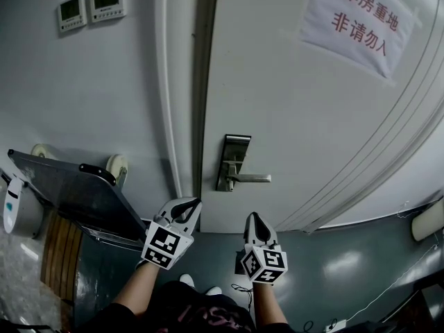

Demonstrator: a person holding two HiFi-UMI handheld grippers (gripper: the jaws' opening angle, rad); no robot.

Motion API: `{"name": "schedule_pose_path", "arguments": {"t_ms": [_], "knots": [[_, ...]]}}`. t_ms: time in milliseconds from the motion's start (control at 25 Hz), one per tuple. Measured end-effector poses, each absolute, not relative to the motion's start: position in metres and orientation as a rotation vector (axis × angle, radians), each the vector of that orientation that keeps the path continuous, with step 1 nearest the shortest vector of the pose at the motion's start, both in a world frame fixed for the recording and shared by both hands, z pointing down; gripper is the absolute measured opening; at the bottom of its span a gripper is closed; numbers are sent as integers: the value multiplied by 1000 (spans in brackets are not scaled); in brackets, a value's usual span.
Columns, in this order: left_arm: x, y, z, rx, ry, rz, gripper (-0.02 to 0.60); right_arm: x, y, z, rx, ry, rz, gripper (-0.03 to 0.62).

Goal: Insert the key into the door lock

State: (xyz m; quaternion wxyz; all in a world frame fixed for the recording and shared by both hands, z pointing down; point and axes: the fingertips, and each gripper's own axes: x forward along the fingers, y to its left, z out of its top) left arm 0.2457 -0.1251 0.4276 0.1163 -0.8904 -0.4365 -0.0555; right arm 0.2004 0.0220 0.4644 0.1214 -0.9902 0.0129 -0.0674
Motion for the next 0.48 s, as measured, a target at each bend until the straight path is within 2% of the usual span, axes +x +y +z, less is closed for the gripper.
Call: {"name": "schedule_pose_path", "arguments": {"t_ms": [480], "knots": [[250, -126, 429, -2645, -1260, -168, 12, 203, 23, 464, -2913, 64, -204, 63]]}}
